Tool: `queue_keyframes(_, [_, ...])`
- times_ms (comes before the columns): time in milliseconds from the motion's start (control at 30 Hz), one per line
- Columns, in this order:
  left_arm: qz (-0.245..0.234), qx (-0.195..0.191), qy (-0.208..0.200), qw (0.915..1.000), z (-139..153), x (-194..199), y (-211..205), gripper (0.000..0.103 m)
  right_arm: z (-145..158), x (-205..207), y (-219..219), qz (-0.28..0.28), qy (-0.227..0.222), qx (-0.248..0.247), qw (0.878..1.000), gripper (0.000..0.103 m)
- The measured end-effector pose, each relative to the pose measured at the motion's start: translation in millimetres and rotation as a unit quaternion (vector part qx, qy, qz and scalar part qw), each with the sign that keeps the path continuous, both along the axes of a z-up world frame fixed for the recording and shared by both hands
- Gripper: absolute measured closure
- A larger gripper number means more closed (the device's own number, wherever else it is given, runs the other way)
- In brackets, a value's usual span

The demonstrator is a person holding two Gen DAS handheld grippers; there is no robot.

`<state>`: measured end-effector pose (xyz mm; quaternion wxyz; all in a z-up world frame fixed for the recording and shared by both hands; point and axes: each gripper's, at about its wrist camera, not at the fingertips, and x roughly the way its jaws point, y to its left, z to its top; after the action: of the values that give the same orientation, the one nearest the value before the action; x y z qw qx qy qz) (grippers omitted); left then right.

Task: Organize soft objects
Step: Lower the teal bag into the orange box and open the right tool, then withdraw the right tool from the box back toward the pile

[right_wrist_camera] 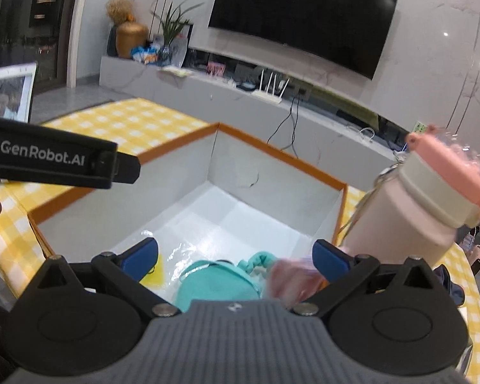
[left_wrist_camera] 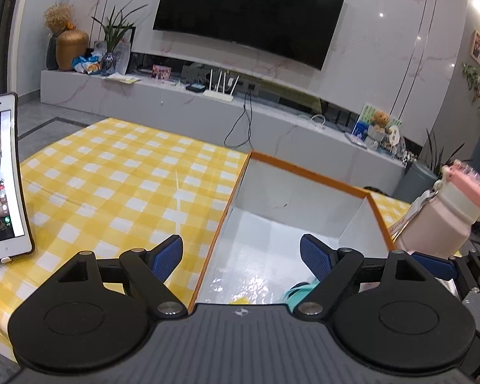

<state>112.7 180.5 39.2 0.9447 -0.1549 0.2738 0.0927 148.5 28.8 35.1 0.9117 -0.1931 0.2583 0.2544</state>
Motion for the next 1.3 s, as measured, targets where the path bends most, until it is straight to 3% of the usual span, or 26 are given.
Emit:
queue_keyframes(233, [-0.010,-0.003,-0.048,0.9988,17,-14,-5,0.006,22,-9,-31,-0.038,-0.025,0.059,0.997,0.003])
queue_keyframes(333, [-0.007,-0.008,-0.070,0.9975,26,-20,-11,0.006,33,-19,-43,-0.075,-0.059,0.045,0.994,0.003])
queue_keyframes(500, [-0.033,-0.063,-0.115,0.9908,38,-31,-22,0.006,66,-39,-66,-0.162,-0.141,0.024,0.976,0.002])
queue_keyframes(567, [-0.053,-0.063,-0.133,0.9876,43,-36,-34,0.006,76,-45,-81,-0.187,-0.178,0.033,0.966,0.003])
queue_keyframes(700, [-0.083,-0.044,-0.163,0.9821,49,-43,-61,0.007,87,-45,-121,-0.228,-0.170,0.060,0.957,0.003])
queue_keyframes(900, [-0.123,-0.048,-0.157,0.9787,45,-39,-105,0.007,89,-49,-183,-0.276,-0.172,0.106,0.940,0.003])
queue_keyframes(1033, [-0.160,-0.018,-0.147,0.9759,41,-33,-136,0.008,82,-45,-216,-0.312,-0.173,0.109,0.928,0.003])
queue_keyframes(1100, [-0.168,-0.008,-0.141,0.9756,36,-29,-153,0.008,76,-43,-233,-0.308,-0.166,0.135,0.927,0.003])
queue_keyframes(1167, [-0.178,-0.019,-0.130,0.9753,29,-22,-165,0.009,68,-38,-252,-0.311,-0.150,0.173,0.922,0.003])
queue_keyframes(1233, [-0.189,-0.049,-0.106,0.9750,18,-11,-173,0.013,56,-38,-265,-0.333,-0.166,0.188,0.909,0.003])
queue_keyframes(1300, [-0.185,-0.068,-0.083,0.9768,7,-1,-178,0.013,38,-29,-278,-0.325,-0.161,0.196,0.911,0.003])
